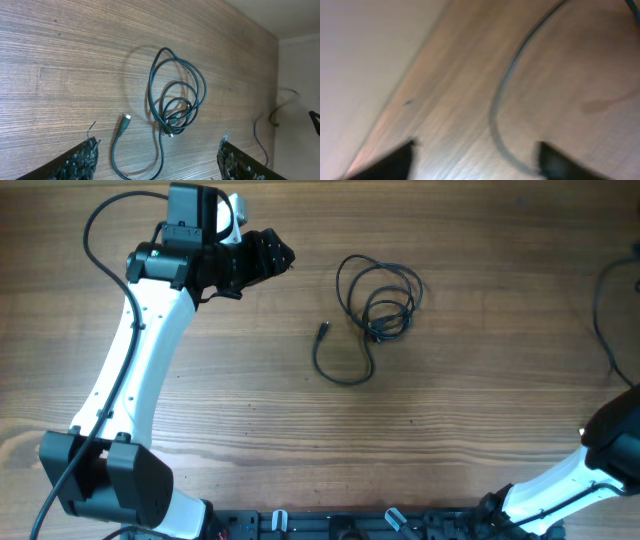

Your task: Untangle cables

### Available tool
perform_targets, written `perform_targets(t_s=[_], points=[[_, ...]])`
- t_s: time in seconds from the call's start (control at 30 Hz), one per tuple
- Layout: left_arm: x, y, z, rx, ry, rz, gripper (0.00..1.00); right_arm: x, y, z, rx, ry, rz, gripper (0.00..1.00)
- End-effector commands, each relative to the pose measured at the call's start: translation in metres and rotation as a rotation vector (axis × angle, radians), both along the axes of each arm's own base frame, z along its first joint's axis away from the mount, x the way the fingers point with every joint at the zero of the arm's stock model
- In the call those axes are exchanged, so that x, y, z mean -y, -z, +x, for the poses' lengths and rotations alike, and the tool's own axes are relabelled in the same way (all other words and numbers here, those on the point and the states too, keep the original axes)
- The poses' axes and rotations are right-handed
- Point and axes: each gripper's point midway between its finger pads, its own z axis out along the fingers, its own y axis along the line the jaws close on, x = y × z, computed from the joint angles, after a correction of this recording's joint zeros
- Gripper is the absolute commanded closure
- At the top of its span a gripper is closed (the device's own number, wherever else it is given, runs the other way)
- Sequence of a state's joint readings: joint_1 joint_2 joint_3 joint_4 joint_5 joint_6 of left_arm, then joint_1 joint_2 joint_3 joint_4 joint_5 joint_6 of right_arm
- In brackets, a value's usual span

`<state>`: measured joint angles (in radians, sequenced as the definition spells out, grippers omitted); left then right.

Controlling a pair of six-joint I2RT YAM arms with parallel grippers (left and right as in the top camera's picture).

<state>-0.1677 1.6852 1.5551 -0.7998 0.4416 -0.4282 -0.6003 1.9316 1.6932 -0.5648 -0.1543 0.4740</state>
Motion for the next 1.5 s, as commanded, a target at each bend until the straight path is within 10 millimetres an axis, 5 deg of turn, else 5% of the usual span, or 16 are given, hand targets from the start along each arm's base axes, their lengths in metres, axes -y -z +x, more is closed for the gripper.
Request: perform_targets(t_s=[0.0, 0.27, 0.43, 0.57, 0.87, 1.1, 1.47], points=[[0.000, 0.000, 0.002, 0.006, 0.001, 0.006, 0.22, -0.038, -0.018, 0.016, 0.038, -0.151, 0.011, 0.00], [0.030, 0.008, -0.010, -0.001, 0.093, 0.025, 0.25, -0.149, -0.019, 0.009, 0.031, -0.515, 0.265, 0.01], [0.071, 0.049, -0.024, -0.086, 0.187, 0.057, 0.34, -0.209, -0.003, 0.001, -0.074, -0.649, 0.302, 0.00], [0.101, 0.087, -0.032, -0.173, 0.215, 0.072, 0.43, -0.229, 0.009, -0.004, -0.167, -0.661, 0.265, 0.00], [0.136, 0.153, -0.018, -0.178, 0.108, 0.200, 0.57, -0.252, 0.024, -0.013, -0.269, -0.684, 0.211, 0.00], [0.140, 0.193, -0.013, -0.228, 0.000, 0.232, 0.65, -0.254, 0.037, -0.019, -0.299, -0.685, 0.228, 0.00], [0.139, 0.199, 0.005, -0.165, -0.044, 0.245, 0.71, -0.256, 0.047, -0.025, -0.319, -0.685, 0.241, 0.00]])
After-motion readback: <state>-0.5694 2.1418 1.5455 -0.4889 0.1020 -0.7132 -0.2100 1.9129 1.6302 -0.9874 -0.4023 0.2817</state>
